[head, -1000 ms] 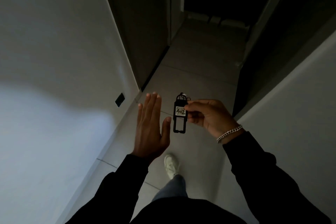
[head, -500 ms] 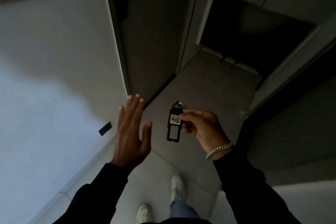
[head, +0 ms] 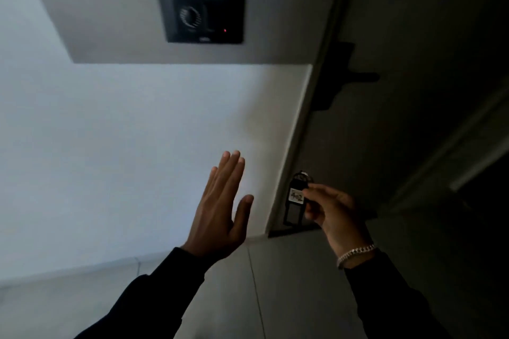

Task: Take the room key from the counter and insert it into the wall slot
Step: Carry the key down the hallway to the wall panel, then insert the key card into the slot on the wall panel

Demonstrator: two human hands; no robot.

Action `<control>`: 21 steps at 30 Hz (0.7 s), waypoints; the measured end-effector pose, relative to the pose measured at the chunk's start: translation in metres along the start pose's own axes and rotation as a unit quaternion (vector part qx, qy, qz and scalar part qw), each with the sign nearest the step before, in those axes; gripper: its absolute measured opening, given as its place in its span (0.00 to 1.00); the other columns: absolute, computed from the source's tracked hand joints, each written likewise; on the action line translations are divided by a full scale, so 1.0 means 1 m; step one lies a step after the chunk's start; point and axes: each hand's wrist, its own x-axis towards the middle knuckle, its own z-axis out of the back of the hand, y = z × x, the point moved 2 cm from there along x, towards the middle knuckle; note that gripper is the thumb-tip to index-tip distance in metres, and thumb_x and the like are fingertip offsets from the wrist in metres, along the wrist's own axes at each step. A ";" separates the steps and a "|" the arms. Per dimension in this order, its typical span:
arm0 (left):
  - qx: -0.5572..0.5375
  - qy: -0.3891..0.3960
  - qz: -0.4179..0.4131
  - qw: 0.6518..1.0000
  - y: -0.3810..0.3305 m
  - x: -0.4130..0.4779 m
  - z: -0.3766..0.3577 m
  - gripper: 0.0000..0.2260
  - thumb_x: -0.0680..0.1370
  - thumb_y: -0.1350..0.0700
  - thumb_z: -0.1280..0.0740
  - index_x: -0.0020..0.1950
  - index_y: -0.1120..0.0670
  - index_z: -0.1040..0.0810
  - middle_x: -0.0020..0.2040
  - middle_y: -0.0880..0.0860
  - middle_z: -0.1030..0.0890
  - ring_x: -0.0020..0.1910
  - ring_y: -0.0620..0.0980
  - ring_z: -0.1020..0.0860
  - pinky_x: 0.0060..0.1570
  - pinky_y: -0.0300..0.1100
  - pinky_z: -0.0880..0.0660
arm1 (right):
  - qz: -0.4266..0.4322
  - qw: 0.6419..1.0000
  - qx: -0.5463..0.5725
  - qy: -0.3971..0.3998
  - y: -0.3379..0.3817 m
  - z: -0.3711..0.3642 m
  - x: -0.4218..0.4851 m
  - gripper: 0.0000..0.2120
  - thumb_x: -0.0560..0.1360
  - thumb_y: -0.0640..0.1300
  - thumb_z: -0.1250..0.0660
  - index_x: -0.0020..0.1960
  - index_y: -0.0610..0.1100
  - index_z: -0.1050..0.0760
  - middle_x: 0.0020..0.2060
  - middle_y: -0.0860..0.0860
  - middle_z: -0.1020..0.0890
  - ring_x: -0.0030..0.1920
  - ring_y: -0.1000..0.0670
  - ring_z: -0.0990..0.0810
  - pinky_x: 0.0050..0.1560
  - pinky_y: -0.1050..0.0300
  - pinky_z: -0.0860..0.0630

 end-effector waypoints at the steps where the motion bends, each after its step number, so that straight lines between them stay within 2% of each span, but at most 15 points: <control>1: 0.011 -0.018 0.010 1.000 0.005 0.006 0.007 0.26 0.83 0.52 0.44 0.79 0.60 0.41 0.81 0.56 0.40 0.83 0.53 0.47 0.81 0.60 0.44 | 0.003 1.000 -0.008 0.018 0.005 -0.009 0.012 0.07 0.70 0.33 0.30 0.38 0.42 0.19 0.28 0.46 0.23 0.26 0.54 0.26 0.25 0.64 0.27; 8: 0.077 -0.115 0.020 0.990 0.040 0.072 0.060 0.27 0.82 0.50 0.45 0.79 0.60 0.41 0.81 0.56 0.40 0.83 0.51 0.48 0.81 0.59 0.45 | 0.091 0.983 -0.045 0.154 0.064 -0.090 0.069 0.05 0.69 0.34 0.29 0.42 0.42 0.18 0.27 0.49 0.20 0.29 0.54 0.23 0.29 0.62 0.23; 12: 0.096 -0.135 -0.005 0.986 0.055 0.124 0.086 0.27 0.82 0.50 0.45 0.80 0.59 0.43 0.82 0.55 0.41 0.83 0.49 0.50 0.82 0.56 0.47 | 0.157 0.966 -0.067 0.197 0.105 -0.134 0.093 0.07 0.69 0.34 0.29 0.42 0.44 0.16 0.31 0.44 0.19 0.30 0.52 0.23 0.30 0.61 0.24; 15: 0.110 -0.144 -0.034 0.983 0.065 0.158 0.099 0.27 0.82 0.50 0.45 0.79 0.59 0.42 0.82 0.56 0.41 0.83 0.50 0.49 0.82 0.57 0.46 | 0.200 0.950 -0.091 0.220 0.136 -0.158 0.110 0.07 0.69 0.36 0.28 0.44 0.46 0.16 0.30 0.46 0.19 0.29 0.51 0.23 0.32 0.60 0.23; 19: 0.134 -0.169 -0.069 0.974 0.070 0.206 0.114 0.27 0.82 0.51 0.44 0.79 0.60 0.42 0.82 0.58 0.41 0.83 0.52 0.48 0.81 0.58 0.46 | 0.285 0.918 -0.127 0.246 0.188 -0.188 0.128 0.08 0.70 0.37 0.29 0.45 0.49 0.16 0.27 0.50 0.19 0.27 0.55 0.24 0.29 0.62 0.25; 21: 0.167 -0.203 -0.094 0.960 0.070 0.234 0.123 0.28 0.82 0.52 0.43 0.80 0.61 0.44 0.82 0.60 0.43 0.83 0.54 0.49 0.82 0.56 0.49 | 0.354 0.888 -0.144 0.254 0.217 -0.205 0.134 0.10 0.72 0.36 0.31 0.50 0.46 0.17 0.31 0.47 0.19 0.26 0.58 0.26 0.27 0.64 0.27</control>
